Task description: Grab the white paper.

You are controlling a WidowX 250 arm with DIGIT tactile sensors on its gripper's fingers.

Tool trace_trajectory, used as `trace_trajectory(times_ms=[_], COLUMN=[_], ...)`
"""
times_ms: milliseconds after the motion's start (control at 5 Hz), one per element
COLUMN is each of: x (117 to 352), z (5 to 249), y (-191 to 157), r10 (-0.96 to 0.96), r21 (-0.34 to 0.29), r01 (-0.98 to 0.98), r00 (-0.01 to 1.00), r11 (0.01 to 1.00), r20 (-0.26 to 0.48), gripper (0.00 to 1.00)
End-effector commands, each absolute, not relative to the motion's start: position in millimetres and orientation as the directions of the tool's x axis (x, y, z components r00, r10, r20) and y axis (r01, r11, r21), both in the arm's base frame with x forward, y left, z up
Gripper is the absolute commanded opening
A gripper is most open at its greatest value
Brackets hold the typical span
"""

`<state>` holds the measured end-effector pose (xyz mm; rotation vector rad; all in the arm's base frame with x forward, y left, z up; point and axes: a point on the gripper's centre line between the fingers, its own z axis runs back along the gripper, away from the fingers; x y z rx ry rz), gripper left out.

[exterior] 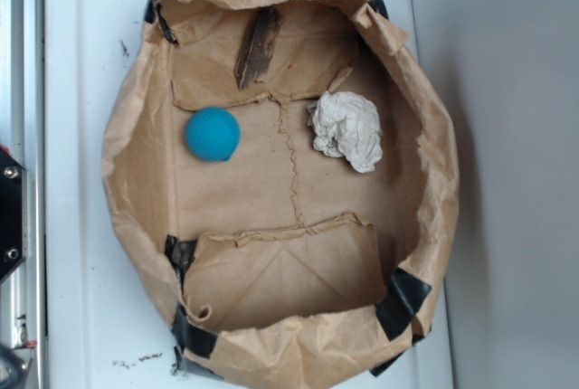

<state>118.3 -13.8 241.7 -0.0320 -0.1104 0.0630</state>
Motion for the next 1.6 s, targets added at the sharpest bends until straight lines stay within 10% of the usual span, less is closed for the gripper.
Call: trace_trajectory(times_ms=[0, 200, 600, 1400], x=[118, 168, 281, 276], z=[242, 292, 274, 255], y=[-14, 36, 115, 92], r10=[0.065, 0.132, -0.157, -0.177], r21=[-0.035, -0.068, -0.215, -0.188], r01=[-0.061, -0.123, 0.200, 0.225], r00=[0.992, 0.979, 0.967, 0.955], r11=[0.998, 0.990, 0.956, 0.956], r20=[0.109, 0.155, 0.201, 0.239], gripper=[1.00, 1.00, 1.00, 1.00])
